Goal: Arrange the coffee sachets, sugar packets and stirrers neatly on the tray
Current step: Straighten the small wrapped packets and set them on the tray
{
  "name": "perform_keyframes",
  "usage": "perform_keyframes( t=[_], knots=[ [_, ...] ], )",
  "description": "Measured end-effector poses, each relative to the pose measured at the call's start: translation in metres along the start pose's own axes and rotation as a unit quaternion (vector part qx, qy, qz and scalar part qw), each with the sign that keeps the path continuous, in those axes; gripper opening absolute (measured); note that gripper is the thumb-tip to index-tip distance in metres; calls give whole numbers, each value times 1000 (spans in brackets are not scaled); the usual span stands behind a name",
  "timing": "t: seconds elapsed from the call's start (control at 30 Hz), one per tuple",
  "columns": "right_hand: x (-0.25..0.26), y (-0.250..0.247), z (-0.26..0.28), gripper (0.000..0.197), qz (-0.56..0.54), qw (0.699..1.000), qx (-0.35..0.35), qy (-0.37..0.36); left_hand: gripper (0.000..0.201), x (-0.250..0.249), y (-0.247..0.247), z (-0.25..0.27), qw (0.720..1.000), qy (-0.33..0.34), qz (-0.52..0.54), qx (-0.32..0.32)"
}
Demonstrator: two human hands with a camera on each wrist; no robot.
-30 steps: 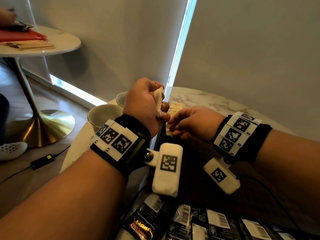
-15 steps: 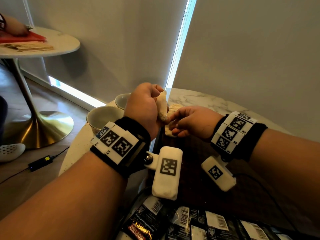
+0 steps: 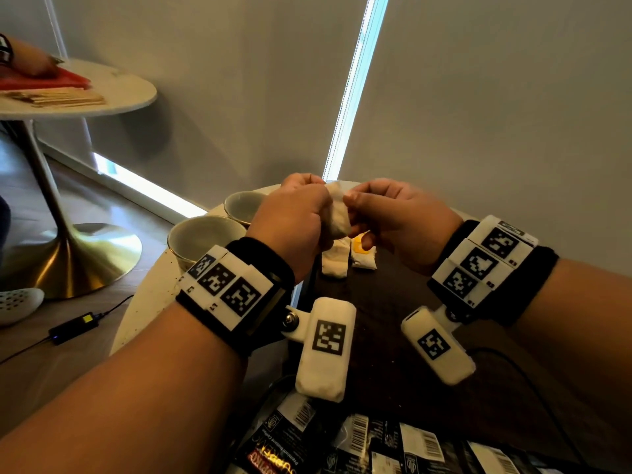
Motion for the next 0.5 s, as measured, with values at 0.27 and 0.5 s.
perform_keyframes(
  t=[0.27,0.5],
  knots=[
    [1,-1,3,5,52,999,-11,-9,15,5,5,-5,999,3,13,41],
    [-2,-2,8,16,-13,1000,-11,-3,8,6,4,-7,999,8,20,38]
  ],
)
Point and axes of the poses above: each hand's wrist, its own z-axis away from the middle knuckle, its own y-axis out of the palm, x = y × z, the point moved 10 cm from there along -z, towards the middle knuckle, and after that the axes turned 7 degrees about z, right-handed, at the moved point
